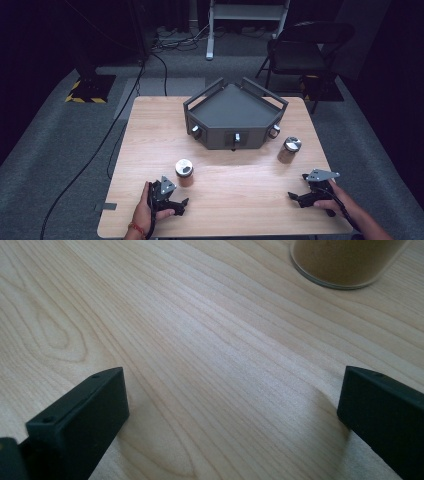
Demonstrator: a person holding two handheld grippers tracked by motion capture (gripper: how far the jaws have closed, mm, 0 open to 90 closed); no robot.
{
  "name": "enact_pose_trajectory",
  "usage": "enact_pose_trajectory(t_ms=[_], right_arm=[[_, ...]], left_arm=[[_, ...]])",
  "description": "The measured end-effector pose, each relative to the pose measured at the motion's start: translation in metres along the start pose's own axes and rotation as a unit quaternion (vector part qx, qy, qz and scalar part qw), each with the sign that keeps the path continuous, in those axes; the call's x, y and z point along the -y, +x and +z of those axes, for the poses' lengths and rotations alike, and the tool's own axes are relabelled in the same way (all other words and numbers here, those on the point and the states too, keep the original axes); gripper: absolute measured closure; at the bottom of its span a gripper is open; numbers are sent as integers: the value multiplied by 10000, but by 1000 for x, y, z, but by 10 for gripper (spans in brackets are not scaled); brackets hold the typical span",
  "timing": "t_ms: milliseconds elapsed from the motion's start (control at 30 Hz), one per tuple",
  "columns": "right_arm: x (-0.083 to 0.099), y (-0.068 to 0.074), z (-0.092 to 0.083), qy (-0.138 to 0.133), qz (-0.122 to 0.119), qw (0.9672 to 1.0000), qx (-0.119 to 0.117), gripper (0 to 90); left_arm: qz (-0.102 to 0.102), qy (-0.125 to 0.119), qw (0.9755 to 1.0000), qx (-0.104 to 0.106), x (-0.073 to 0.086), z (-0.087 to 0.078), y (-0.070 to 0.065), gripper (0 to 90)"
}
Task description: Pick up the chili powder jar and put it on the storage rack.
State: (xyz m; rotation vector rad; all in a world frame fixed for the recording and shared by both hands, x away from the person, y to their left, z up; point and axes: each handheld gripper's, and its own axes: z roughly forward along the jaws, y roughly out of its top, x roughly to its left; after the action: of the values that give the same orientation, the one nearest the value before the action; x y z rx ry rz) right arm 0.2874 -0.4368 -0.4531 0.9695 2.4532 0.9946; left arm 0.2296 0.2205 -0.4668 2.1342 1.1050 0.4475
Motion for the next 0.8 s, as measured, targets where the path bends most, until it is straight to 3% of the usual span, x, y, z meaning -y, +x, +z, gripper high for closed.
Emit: enact_pose_trajectory(t_ms=[800], right_arm=[[-1, -1, 0, 14, -7, 10000, -11, 0]], left_arm=[[21, 1, 10000, -41, -1, -1, -3, 9]])
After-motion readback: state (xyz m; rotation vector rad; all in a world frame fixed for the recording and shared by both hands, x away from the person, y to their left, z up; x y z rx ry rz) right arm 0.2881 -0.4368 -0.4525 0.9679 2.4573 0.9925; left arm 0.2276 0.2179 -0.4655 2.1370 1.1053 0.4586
